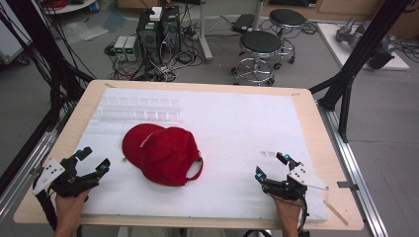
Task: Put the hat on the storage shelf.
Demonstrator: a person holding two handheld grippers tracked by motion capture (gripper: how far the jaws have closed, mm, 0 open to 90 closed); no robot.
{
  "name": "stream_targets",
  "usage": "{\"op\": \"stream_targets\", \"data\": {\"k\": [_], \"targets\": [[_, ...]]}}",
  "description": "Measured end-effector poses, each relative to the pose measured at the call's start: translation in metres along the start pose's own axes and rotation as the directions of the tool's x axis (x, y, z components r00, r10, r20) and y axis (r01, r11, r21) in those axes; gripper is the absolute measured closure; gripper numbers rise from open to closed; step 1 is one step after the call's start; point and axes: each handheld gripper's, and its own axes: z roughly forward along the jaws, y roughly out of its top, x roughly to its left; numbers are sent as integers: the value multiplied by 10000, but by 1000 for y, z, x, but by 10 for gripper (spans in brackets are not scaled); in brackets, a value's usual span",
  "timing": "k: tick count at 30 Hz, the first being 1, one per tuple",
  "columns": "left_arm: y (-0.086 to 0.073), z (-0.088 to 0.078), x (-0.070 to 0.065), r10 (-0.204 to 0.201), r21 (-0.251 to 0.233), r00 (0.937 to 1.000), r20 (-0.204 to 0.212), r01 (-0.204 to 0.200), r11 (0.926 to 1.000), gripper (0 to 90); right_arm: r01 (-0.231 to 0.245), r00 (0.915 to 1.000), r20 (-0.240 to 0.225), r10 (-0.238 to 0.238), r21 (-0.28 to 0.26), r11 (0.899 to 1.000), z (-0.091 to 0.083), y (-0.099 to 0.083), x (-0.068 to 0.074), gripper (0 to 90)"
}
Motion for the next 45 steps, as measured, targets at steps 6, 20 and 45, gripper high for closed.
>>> {"op": "stream_targets", "data": {"k": [6, 20, 45], "targets": [[0, 0, 0, 72, 20, 10000, 6, -72, 10000, 154, -135, 9999, -14, 134, -146, 9998, -2, -1, -1, 92], [0, 1, 0, -38, 86, 10000, -30, 39, 10000, 155, -143, 9999, 10, 144, -146, 9998, -1, 0, 0, 92], [0, 1, 1, -80, 34, 10000, 45, 80, 10000, 155, 301, 9981, -536, -316, -286, 9991, 8, 19, 15, 92]]}}
